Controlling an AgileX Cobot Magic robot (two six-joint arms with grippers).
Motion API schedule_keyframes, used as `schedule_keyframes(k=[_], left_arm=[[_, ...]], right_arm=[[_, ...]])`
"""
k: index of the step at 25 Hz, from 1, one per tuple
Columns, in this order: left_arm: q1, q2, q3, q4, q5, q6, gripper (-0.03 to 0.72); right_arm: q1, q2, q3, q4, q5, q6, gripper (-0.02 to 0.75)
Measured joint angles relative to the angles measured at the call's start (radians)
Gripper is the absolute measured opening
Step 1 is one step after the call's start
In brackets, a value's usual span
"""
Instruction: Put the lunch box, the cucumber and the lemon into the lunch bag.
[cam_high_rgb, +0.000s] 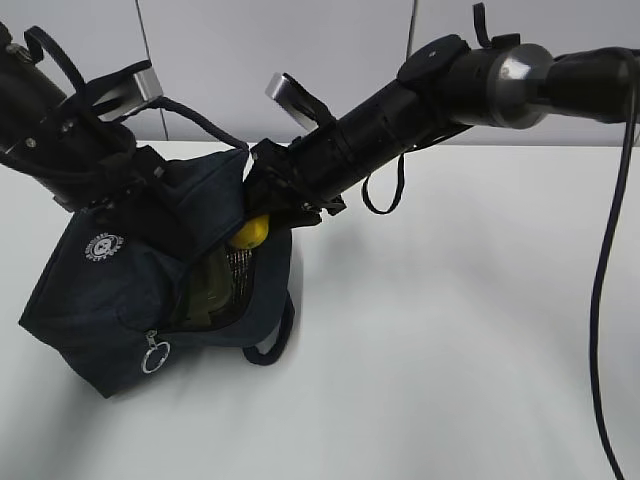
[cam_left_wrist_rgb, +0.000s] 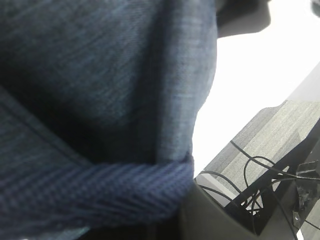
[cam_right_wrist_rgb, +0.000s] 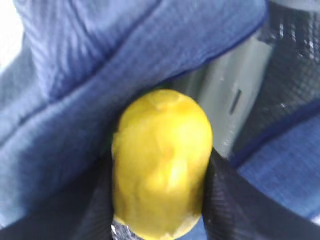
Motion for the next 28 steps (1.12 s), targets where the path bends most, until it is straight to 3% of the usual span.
schedule_keyframes(k=[7, 28], left_arm=[[0.000, 0.000, 0.000, 0.005, 0.006, 0.000, -0.008], [0.000, 0.000, 0.000, 0.008, 0.015, 0.003, -0.008]], right_arm=[[0.000, 0.025, 0.000, 0.032, 0.000, -0.035, 0.435], [0.000, 0.025, 0.000, 0.108, 0.027, -0.132, 0.444]])
